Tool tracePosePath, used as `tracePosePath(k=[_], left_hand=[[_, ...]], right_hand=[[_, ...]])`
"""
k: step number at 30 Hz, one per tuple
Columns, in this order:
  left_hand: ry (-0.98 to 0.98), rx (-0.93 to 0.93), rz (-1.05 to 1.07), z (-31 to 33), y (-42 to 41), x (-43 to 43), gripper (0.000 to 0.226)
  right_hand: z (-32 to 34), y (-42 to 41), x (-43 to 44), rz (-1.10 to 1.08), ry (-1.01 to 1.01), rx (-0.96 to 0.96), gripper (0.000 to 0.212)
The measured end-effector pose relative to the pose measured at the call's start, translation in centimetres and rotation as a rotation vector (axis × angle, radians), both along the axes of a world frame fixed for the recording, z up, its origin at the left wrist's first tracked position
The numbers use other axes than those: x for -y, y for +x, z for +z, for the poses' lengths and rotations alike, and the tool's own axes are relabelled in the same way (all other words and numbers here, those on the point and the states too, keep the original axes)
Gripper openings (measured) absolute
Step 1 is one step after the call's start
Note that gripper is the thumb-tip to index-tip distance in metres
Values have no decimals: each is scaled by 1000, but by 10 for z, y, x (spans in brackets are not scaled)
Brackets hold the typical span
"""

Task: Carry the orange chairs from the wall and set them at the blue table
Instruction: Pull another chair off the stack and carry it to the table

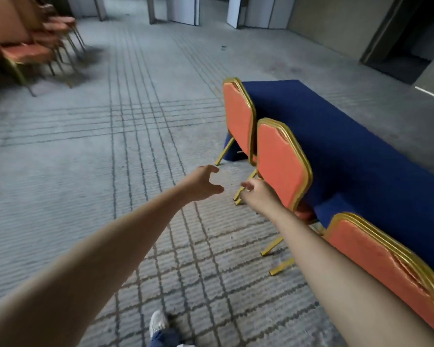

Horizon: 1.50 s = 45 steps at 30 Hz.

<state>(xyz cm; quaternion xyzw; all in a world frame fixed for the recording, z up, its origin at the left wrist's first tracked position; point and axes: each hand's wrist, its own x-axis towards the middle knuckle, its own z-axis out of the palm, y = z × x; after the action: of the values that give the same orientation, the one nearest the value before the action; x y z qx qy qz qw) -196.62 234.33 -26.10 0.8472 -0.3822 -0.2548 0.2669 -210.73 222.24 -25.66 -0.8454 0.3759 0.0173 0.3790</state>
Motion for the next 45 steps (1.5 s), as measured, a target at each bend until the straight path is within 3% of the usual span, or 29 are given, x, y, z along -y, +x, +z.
tracePosePath(k=[21, 29, 38, 45], left_hand=[[25, 80, 468, -14, 431, -112, 62], [44, 56, 644, 6, 637, -92, 72], [-31, 64, 834, 6, 837, -110, 67], [6, 87, 846, -1, 1052, -136, 65]], right_hand=[[-23, 505, -58, 357, -58, 60, 51], [-6, 739, -26, 544, -82, 52, 54], [-2, 980, -27, 692, -66, 89, 53], [-14, 1196, -52, 715, -33, 103, 51]])
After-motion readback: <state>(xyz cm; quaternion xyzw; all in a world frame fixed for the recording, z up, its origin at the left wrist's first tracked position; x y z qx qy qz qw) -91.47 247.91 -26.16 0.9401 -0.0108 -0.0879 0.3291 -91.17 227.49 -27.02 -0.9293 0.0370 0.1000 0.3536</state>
